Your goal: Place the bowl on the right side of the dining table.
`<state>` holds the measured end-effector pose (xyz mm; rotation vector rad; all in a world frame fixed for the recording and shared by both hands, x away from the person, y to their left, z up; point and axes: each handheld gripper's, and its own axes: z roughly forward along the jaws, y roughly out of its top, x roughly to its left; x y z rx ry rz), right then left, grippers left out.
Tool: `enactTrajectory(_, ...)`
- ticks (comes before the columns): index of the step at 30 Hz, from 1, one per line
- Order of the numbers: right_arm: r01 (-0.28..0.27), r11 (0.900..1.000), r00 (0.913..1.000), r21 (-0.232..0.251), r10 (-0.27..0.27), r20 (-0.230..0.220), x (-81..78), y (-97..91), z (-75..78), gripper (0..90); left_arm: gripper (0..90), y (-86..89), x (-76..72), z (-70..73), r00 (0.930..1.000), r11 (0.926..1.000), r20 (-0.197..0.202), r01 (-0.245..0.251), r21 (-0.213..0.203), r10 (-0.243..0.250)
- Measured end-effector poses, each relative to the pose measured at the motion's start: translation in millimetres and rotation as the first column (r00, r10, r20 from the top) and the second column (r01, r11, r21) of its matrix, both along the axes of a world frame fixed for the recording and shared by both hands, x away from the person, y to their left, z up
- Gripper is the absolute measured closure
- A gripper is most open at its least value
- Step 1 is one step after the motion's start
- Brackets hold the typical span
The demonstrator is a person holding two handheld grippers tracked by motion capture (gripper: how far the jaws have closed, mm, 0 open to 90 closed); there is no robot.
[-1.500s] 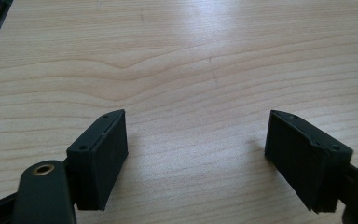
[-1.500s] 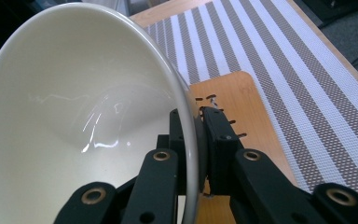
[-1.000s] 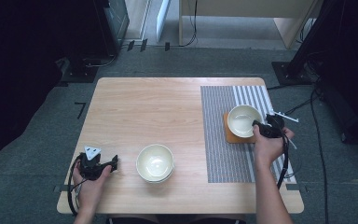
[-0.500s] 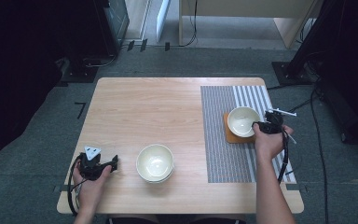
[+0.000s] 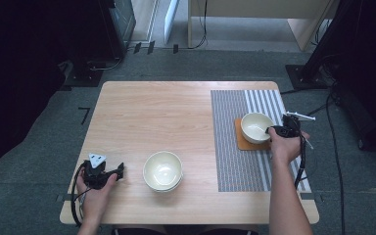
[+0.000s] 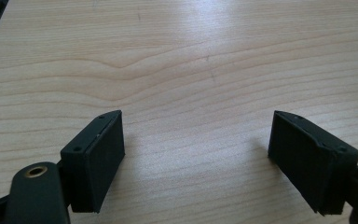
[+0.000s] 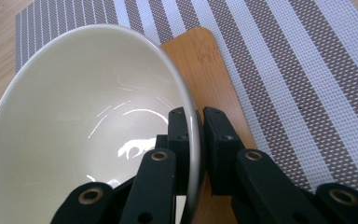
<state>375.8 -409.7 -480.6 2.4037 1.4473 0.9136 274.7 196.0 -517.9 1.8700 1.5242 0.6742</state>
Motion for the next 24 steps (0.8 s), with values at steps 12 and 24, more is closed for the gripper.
enactTrajectory(12,0.017,0.9998,0.9968,0.008,-0.018,0.078,-4.1,-1.8,4.7,71.5,18.0,0.0,0.0,0.0,1.0,1.0,0.0,0.0,0.0,0.0)
enactTrajectory(24,-0.036,0.9993,0.9554,0.0,0.035,0.293,-21.6,-3.0,16.7,36.6,18.0,-0.1,0.0,0.0,1.0,1.0,0.0,0.0,0.0,0.0)
